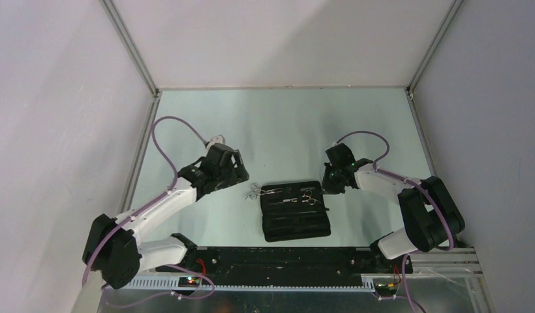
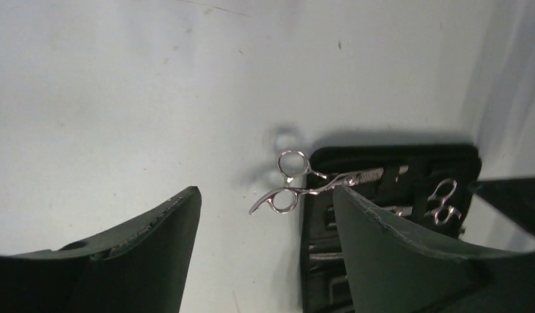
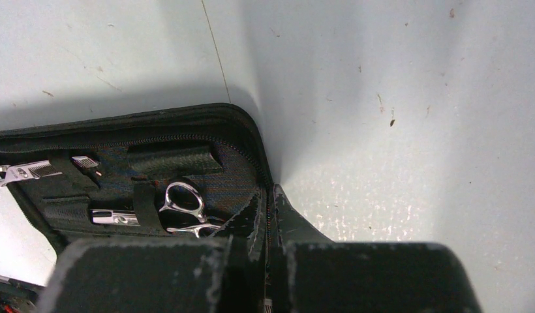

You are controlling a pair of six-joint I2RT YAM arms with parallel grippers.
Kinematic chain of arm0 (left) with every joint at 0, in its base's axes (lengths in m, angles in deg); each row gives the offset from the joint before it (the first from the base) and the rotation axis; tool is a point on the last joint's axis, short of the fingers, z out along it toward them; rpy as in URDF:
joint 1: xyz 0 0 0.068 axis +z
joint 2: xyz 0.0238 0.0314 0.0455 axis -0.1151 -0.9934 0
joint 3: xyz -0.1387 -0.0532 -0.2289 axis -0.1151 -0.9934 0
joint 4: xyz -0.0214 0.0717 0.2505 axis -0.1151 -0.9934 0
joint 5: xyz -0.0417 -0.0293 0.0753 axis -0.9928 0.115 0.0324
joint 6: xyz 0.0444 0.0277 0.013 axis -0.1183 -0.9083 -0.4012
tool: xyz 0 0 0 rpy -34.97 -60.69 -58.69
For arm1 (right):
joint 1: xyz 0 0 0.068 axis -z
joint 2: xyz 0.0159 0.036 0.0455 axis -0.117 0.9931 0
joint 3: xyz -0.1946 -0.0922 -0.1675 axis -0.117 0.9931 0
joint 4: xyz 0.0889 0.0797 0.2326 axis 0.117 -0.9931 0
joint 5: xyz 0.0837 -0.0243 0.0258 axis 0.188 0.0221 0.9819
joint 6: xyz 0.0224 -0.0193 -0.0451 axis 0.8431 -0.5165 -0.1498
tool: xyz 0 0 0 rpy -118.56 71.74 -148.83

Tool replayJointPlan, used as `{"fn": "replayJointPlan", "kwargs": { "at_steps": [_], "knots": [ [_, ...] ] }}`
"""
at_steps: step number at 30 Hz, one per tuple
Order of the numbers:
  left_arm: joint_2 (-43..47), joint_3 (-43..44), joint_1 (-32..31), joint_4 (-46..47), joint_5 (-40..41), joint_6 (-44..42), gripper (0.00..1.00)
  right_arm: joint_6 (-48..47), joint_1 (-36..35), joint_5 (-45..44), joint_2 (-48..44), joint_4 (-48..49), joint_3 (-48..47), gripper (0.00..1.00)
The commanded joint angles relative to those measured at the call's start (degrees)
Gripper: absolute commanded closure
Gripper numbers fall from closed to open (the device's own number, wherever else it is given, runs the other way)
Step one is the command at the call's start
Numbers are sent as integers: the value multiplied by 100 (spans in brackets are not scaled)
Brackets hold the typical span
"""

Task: Sort the hair-cutting tools
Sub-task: Place the scissors at the center of the board.

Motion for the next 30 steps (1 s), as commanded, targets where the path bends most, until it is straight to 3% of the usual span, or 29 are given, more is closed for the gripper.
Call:
{"fn": "replayJointPlan", "kwargs": {
  "at_steps": [1,4,14,20,30],
  "knots": [
    [-306,61,140,704,-1124,-1550,22,-16,-27,266,1,154,-96,100],
    [-730,241,201,629,-1613,-1821,27,-7,-34,253,-17,138,-96,100],
    [-1503,508,212,1,-2001,-2437,37,-16,-34,245,-43,143,-94,100],
    [-1554,522,115,-475,-1674,-2898,43,-25,-20,308,-4,185,-94,100],
    [-2163,754,-372,-480,-1044,-3418,66,-40,-9,343,10,206,-96,100]
  ]
}}
